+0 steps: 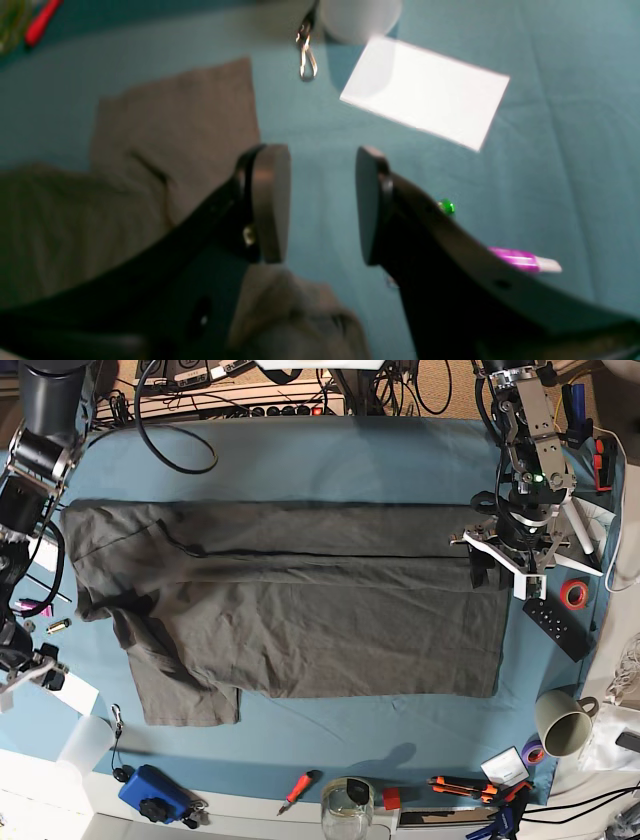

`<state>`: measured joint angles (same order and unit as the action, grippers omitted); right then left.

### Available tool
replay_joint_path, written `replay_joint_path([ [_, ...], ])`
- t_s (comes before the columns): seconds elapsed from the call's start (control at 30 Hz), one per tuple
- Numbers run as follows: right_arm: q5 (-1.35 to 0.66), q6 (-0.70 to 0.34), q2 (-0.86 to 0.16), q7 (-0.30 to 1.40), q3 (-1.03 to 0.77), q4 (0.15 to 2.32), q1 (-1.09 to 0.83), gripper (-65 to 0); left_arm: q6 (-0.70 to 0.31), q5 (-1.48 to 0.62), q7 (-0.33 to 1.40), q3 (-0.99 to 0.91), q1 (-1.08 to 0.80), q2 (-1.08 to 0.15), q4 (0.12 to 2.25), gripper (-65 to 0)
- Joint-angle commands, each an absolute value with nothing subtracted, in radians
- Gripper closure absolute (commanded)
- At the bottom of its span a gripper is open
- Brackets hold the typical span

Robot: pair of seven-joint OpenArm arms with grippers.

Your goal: Fold the T-shirt properly

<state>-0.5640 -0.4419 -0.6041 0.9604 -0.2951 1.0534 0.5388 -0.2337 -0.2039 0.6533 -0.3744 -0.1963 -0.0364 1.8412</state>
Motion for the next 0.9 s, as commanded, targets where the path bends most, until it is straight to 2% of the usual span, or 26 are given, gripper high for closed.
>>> replay_joint_path([
  [0.0, -0.575, -0.444, -0.626, 0.924, -0.3, 1.037, 0.586, -22.2, -0.238, -0.221, 0.628, -0.375, -0.185, -0.042, 1.864, -36.1],
  [0.27, -0.448, -0.478, -0.554, 0.827, -0.3, 0.78, 0.728, -22.2, -0.342, -0.247, 0.628, -0.375, -0.185, -0.042, 1.864, -36.1],
  [0.43, -0.376, -0.473, -0.486, 0.742, -0.3, 0.685, 0.762, -22.1, -0.342, -0.247, 0.627, -0.375, -0.185, -0.043, 1.864, -36.1],
  [0.6, -0.286, -0.417, -0.435, 0.64, -0.3, 0.609, 0.762, -22.1, -0.342, -0.247, 0.628, -0.375, -0.186, -0.046, 1.864, -36.1],
  [0.87, -0.235, -0.366, -0.426, 0.532, -0.3, 0.442, 0.762, -22.1, -0.342, -0.247, 0.636, -0.375, -0.186, -0.045, 1.864, -36.1],
])
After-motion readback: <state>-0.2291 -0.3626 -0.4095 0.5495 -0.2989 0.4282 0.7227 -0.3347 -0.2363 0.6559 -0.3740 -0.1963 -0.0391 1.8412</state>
